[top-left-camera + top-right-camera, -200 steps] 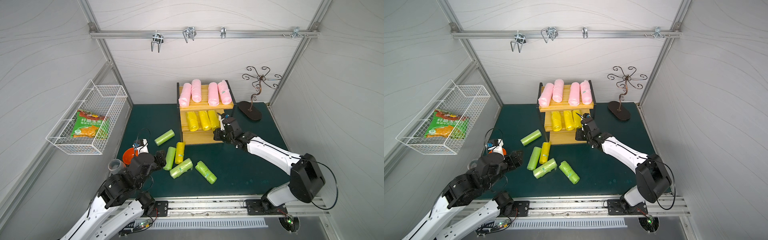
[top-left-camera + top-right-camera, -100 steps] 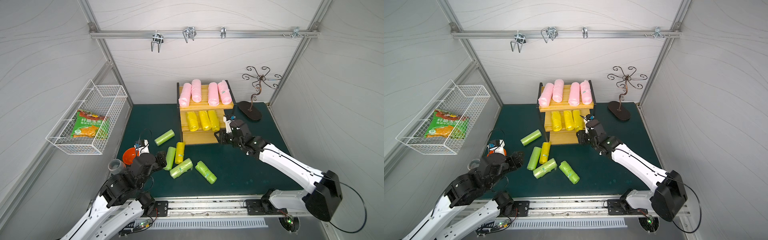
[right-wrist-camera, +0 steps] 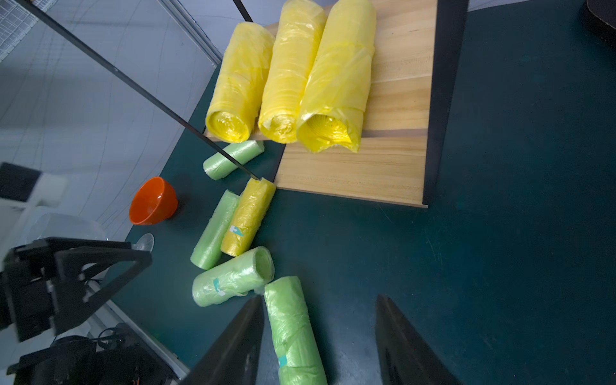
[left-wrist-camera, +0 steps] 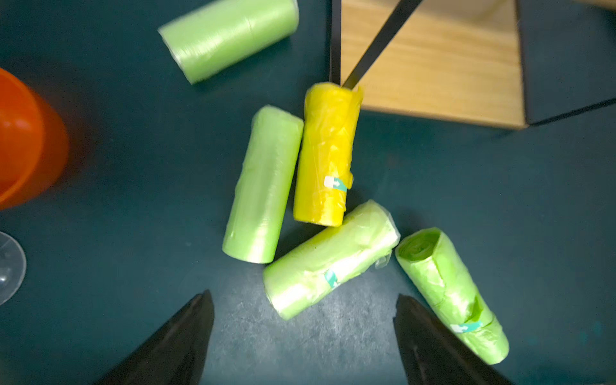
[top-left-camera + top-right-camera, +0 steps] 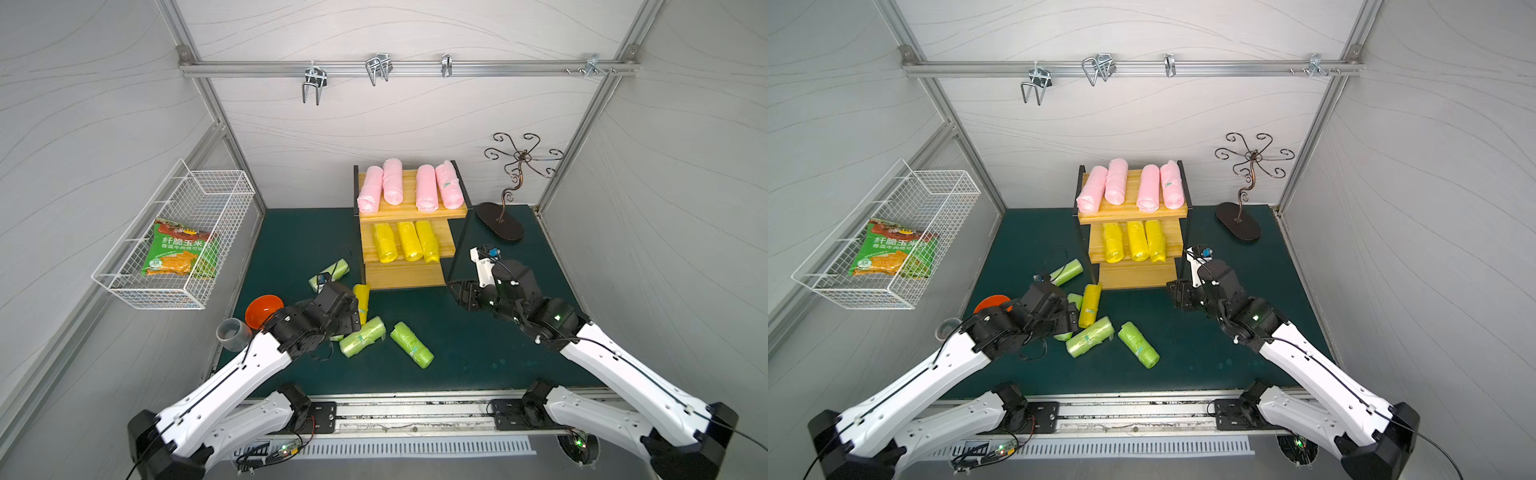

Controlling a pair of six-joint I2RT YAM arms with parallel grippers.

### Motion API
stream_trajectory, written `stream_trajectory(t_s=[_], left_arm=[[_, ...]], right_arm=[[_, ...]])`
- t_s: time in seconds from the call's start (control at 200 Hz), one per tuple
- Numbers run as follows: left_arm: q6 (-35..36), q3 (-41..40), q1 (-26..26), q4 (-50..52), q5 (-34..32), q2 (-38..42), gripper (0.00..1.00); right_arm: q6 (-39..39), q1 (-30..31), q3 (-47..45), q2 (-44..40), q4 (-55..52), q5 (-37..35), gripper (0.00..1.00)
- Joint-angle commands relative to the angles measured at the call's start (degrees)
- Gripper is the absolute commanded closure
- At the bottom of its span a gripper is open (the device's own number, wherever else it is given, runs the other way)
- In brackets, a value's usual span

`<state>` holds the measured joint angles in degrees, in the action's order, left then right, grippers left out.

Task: Sort the rolls of trash bags by color and place them on the shelf
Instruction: Place the roll of trash bags on the shelf, then pick up the roll of trash bags from the center of the board.

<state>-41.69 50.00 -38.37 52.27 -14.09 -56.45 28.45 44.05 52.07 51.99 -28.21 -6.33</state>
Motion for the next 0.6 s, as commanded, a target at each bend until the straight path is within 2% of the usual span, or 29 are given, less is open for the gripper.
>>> stream_trajectory(t_s=[0.0, 0.4, 0.595], left_arm=[[2.41, 3.19, 1.75, -2.51, 7.62, -5.97, 0.09], [10.01, 5.10, 9.17, -14.17, 14.40, -24.58, 0.12], [13.18, 6.18, 10.06, -17.70, 14.88, -30.82, 0.15]], right_arm=[[-0.59, 0.56, -1.97, -3.13, -3.95, 0.77, 0.42], [-1.07, 1.47, -4.87, -6.84, -4.31, 2.41, 0.39], [-2.14, 1.64, -4.70, -6.64, -4.66, 1.98, 0.39]])
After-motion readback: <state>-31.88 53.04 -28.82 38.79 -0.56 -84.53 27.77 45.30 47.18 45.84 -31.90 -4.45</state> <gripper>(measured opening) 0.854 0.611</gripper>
